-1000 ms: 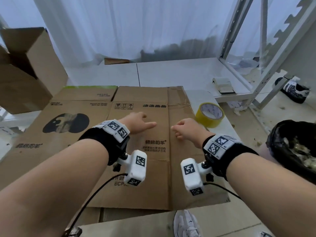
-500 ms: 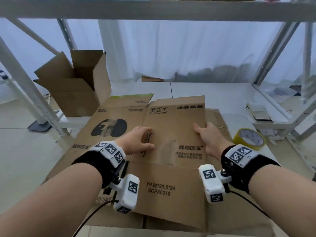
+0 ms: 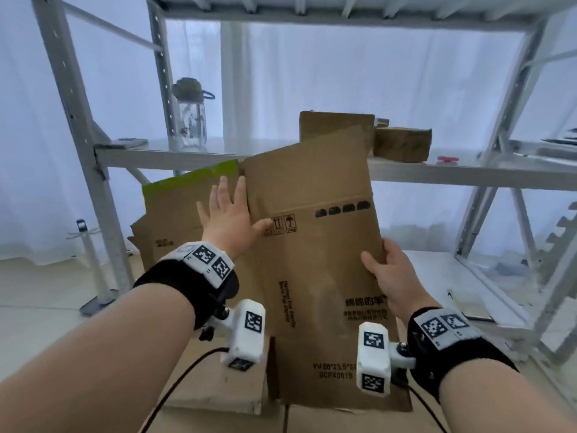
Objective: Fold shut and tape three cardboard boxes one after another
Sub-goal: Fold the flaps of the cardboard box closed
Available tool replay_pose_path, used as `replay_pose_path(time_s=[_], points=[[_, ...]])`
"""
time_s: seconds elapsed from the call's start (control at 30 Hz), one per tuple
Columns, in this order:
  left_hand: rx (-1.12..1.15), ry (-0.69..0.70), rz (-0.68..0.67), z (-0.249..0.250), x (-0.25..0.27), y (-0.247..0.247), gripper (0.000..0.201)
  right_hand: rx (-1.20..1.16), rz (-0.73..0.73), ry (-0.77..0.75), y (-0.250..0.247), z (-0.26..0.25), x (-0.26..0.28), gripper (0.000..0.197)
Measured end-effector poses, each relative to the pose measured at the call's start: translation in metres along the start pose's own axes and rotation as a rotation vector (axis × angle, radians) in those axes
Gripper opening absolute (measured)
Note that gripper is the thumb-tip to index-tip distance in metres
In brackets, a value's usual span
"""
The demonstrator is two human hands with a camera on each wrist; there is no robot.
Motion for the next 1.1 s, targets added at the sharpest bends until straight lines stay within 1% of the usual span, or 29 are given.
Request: replay_pose_path(time_s=[0.07, 0.1, 0.17, 0.27, 0.33, 0.4, 0.5, 0.57, 0.63, 0.73, 0.8, 0.87, 0.93, 1.03, 1.1], points=[[-0.002, -0.031, -0.032, -0.008, 0.003, -0.009, 0.091, -0.004, 0.037, 0.033, -0.013, 0.004, 0.006, 0.019], [-0.017, -0.021, -0.052, -0.01, 0.006, -0.01, 0.089, -0.013, 0.048, 0.052, -0.018, 0.007, 0.01, 0.02], [-0.033, 0.042, -0.081, -0.011, 0.017, -0.007, 0.084, -0.054, 0.058, 0.078, -0.025, 0.009, 0.018, 0.021], [0.028, 0.148, -0.13, 0.001, 0.034, 0.002, 0.08, -0.131, 0.073, 0.077, -0.028, 0.007, 0.027, 0.023], [0.052, 0.166, -0.136, 0.011, 0.043, 0.006, 0.082, -0.223, 0.131, 0.097, -0.027, 0.007, 0.032, 0.019], [0.071, 0.141, -0.105, 0.018, 0.047, 0.009, 0.084, -0.307, 0.198, 0.115, -0.028, 0.006, 0.035, 0.014], [0.123, 0.091, -0.04, 0.029, 0.049, 0.008, 0.085, -0.333, 0.21, 0.111, -0.028, 0.001, 0.041, 0.013], [0.211, 0.02, 0.008, 0.035, 0.048, 0.003, 0.08, -0.341, 0.223, 0.1, -0.026, -0.001, 0.044, 0.016], [0.341, -0.061, 0.047, 0.039, 0.043, -0.002, 0.071, -0.333, 0.235, 0.099, -0.024, -0.002, 0.045, 0.023], [0.555, -0.159, 0.069, 0.04, 0.038, -0.006, 0.057, -0.28, 0.205, 0.105, -0.022, -0.008, 0.045, 0.045], [0.594, -0.151, 0.076, 0.04, 0.038, -0.007, 0.048, -0.314, 0.183, 0.128, -0.021, -0.019, 0.041, 0.057], [0.562, -0.097, 0.064, 0.041, 0.04, -0.004, 0.041, -0.367, 0.184, 0.128, -0.02, -0.034, 0.035, 0.06], [0.514, -0.037, 0.061, 0.042, 0.042, -0.004, 0.035, -0.381, 0.215, 0.129, -0.02, -0.054, 0.029, 0.059], [0.525, -0.016, 0.113, 0.039, 0.045, -0.01, 0.031, -0.439, 0.251, 0.167, -0.019, -0.077, 0.022, 0.059], [0.565, 0.008, 0.112, 0.034, 0.044, -0.013, 0.033, -0.458, 0.234, 0.198, -0.018, -0.09, 0.02, 0.046]])
Point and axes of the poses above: each hand's wrist, its own x-axis away from the middle knuckle, its own y-axis out of the palm, z = x × y, the point moved 3 cm from there along -x, towards the middle knuckle, and after that the axes turned 12 degrees about -x, right-handed, at the moved point
